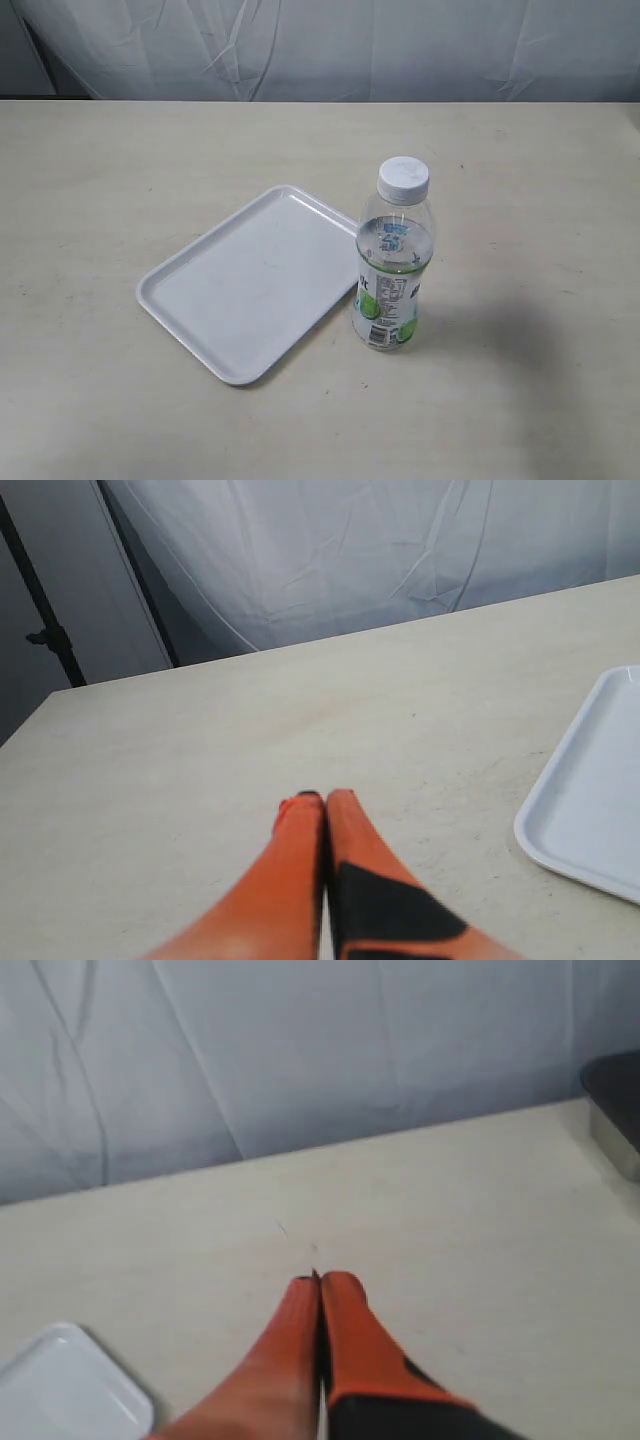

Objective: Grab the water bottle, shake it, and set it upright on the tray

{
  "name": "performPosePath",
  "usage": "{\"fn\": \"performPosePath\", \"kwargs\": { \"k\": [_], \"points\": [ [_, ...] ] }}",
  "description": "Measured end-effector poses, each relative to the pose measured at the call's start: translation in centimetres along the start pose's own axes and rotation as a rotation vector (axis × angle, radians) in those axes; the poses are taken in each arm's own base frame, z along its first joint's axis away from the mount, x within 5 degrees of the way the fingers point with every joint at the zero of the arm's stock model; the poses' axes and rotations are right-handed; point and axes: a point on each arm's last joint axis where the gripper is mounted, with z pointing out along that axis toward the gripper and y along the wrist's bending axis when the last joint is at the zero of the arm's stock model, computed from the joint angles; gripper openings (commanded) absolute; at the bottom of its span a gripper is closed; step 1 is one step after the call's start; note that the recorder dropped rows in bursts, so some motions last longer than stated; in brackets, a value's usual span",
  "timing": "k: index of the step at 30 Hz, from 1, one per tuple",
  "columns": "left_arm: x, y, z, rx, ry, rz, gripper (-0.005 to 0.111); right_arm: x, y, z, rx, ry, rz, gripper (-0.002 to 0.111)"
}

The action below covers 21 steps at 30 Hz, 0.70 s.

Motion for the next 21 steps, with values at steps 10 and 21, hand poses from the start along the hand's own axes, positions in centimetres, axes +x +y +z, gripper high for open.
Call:
{"fn": "performPosePath", "kwargs": {
  "k": [10,21],
  "points": [
    [0.0,0.0,0.0,0.0,0.0,0.0,0.0,1.9,-3.4,6.3,0.346,0.322,0.019,-0.001],
    [0.0,0.0,0.0,0.0,0.0,0.0,0.0,7.3,3.4,3.1,-0.097,0.165,-0.111,-0.001]
  ]
}}
